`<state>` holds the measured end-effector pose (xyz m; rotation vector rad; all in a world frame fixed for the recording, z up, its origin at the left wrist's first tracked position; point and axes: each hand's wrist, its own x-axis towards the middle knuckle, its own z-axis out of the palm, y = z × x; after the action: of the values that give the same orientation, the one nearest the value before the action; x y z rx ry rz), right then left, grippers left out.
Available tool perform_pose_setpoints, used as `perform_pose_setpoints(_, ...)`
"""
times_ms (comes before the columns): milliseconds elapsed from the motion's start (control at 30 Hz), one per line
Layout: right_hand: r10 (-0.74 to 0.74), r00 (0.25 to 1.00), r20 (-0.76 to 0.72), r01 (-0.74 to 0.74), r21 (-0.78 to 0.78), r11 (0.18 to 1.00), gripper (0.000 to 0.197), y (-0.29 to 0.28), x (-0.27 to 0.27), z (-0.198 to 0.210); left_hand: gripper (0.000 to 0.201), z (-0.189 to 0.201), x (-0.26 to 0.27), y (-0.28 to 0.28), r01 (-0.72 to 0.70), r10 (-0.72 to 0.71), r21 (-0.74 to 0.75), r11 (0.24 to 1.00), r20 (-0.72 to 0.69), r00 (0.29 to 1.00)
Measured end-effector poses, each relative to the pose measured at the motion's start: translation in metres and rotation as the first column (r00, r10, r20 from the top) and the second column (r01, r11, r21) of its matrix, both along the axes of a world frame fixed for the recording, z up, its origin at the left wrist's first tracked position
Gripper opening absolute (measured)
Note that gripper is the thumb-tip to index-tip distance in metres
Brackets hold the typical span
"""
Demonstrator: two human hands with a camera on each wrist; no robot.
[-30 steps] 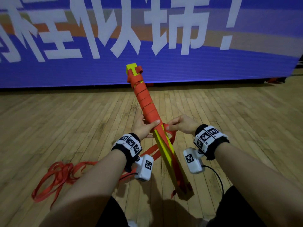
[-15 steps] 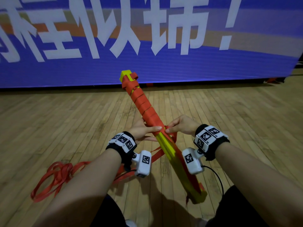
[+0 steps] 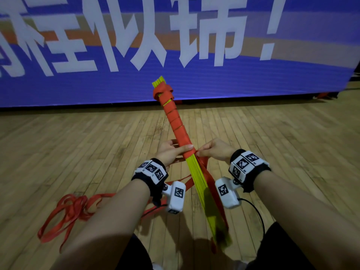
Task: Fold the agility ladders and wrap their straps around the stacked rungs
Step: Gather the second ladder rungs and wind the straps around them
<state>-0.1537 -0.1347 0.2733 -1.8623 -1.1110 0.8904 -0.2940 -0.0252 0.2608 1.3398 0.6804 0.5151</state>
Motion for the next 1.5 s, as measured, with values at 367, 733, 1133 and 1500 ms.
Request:
perform_pose_setpoints(367,0.008,0.997,0.078,-0.007,-0.019,1.0,0.023,0.005,-0.005,-0.003,0.05,0.002,0.002,0.0,-0.05,0.049,0.017,0.999,0.032,0.998)
perform_pose_setpoints(733,0.061,0.997,-0.049,-0.059,0.04,0.997,0.023,-0.002,0.002,-0.003,0.054,0.006,-0.009,0.012,0.228,-0.221,-0.094,0.969,0.077,0.972)
perform_pose_setpoints(1133,0.016,0.998,-0.063,-0.011,0.068,0.998,0.006,-0.003,0.001,-0.002,0.045,0.005,-0.007,0.006,0.242,-0.242,-0.088,0.966,0.013,0.97)
perform_pose_setpoints(1500,0.008,0.999,0.052,-0.005,-0.061,0.998,0.023,0.001,-0.002,0.0,0.051,0.001,-0.003,0.002,0.098,-0.092,0.099,0.99,-0.066,0.994)
